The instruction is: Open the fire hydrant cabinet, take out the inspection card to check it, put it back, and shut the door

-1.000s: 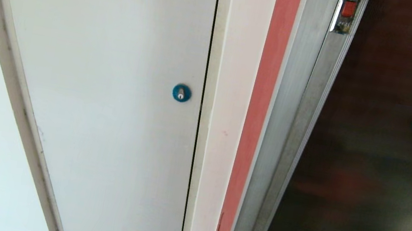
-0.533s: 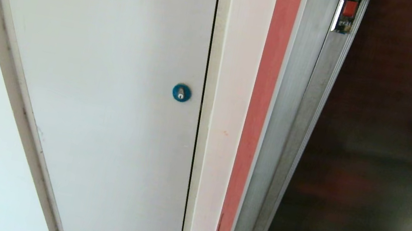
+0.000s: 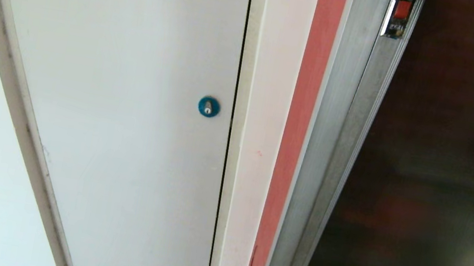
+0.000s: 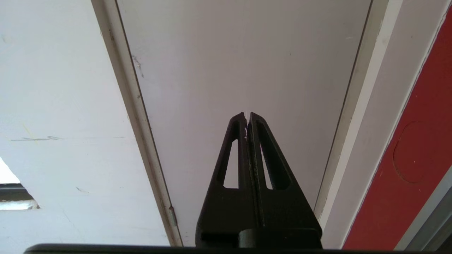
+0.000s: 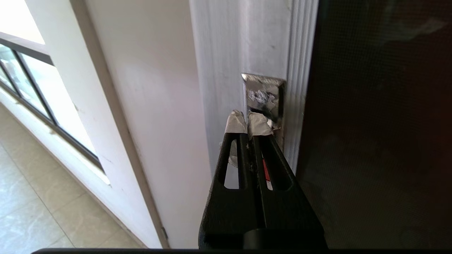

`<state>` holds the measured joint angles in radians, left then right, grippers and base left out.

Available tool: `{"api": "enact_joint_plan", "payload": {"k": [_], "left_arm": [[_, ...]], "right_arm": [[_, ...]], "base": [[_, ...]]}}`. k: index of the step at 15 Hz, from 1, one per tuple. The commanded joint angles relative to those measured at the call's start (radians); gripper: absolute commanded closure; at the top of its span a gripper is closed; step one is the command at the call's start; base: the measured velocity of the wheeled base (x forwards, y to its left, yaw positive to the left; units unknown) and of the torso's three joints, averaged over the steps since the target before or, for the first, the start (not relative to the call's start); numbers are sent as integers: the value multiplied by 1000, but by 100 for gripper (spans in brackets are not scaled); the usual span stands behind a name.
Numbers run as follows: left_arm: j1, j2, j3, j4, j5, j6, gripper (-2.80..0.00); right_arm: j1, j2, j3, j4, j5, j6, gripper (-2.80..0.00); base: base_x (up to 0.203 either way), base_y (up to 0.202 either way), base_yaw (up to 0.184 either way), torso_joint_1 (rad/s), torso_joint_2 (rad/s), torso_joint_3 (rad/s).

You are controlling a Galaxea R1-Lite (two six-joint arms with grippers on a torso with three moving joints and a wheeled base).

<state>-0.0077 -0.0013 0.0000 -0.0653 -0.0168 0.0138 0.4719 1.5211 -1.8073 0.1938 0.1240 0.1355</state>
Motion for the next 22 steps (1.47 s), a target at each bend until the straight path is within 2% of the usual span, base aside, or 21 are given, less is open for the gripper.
{"api": "enact_joint_plan", "payload": {"k": [1,11,22], "left_arm": [[0,1,25,-1,0,0,0],[0,1,25,-1,0,0,0],[0,1,25,-1,0,0,0]], "right_arm": [[-8,-4,22,1,2,2,0],[-41,-4,101,-4,0,1,0],[-42,44,91,-45,-1,-17,0]], "base": [[0,0,0,0,0,0],[0,0,0,0,0,0],[0,0,0,0,0,0]]}}
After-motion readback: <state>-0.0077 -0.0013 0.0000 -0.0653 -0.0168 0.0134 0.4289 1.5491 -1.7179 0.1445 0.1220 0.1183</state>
